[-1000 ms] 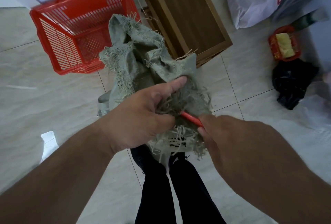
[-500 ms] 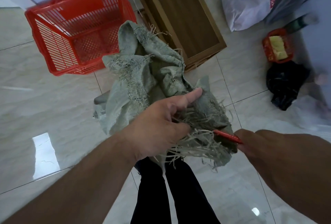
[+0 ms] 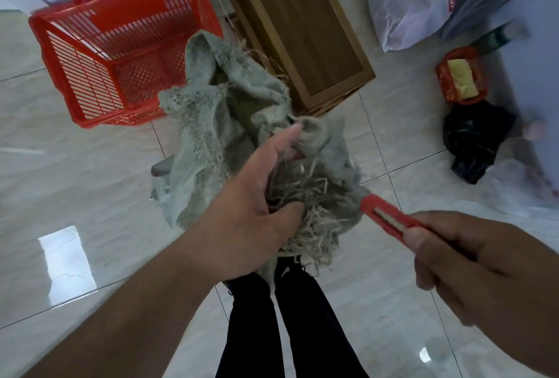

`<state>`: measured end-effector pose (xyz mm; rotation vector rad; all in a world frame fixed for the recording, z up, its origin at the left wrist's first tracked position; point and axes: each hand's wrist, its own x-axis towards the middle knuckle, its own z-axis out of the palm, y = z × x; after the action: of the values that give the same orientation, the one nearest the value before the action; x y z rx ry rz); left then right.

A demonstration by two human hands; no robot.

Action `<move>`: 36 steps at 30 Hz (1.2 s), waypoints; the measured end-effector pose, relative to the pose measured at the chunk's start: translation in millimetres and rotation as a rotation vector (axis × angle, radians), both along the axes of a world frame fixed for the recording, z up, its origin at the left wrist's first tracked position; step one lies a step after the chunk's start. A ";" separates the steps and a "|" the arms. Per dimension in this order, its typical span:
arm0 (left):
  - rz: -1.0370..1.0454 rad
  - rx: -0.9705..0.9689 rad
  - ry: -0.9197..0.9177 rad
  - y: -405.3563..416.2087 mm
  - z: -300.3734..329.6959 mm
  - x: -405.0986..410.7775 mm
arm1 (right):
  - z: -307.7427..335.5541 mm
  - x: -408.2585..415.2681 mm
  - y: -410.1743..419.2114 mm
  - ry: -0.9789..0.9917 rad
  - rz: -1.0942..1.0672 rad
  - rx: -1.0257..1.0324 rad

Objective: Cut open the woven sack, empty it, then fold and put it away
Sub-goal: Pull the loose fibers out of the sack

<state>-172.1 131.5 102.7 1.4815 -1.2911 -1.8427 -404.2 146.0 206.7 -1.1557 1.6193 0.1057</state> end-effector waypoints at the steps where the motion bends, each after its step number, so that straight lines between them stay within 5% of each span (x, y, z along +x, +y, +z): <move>1: -0.005 -0.034 -0.031 1.6 1.5 3.8 | -0.9 -0.9 0.6 -0.016 -0.074 0.000; 5: -0.043 -0.051 -0.182 10.1 5.3 15.5 | -2.0 5.7 13.1 -0.222 -0.421 -0.007; 9: 0.101 0.047 -0.056 11.9 3.1 22.1 | -19.0 25.2 7.1 -0.186 -0.583 -0.180; 15: 0.162 0.059 0.017 3.8 11.3 23.4 | -60.9 64.2 -19.7 -0.296 -0.446 0.032; 22: 0.294 -0.085 -0.140 6.7 9.3 30.2 | -81.4 63.7 -23.3 -0.193 -0.655 -0.170; 26: 0.427 0.111 0.036 3.4 6.5 29.1 | -83.3 67.1 -34.5 -0.208 -0.682 -0.189; 30: 0.244 0.259 0.145 -0.4 6.2 37.5 | -82.3 69.2 -44.0 -0.152 -0.565 -0.271; 36: 0.196 0.115 0.231 -8.1 12.5 33.3 | -77.9 74.8 -48.0 -0.116 -0.408 -0.230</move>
<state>-138.9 123.3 115.2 1.3511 -0.9125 -1.9179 -329.5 98.0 128.9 -0.9579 1.7613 -0.4122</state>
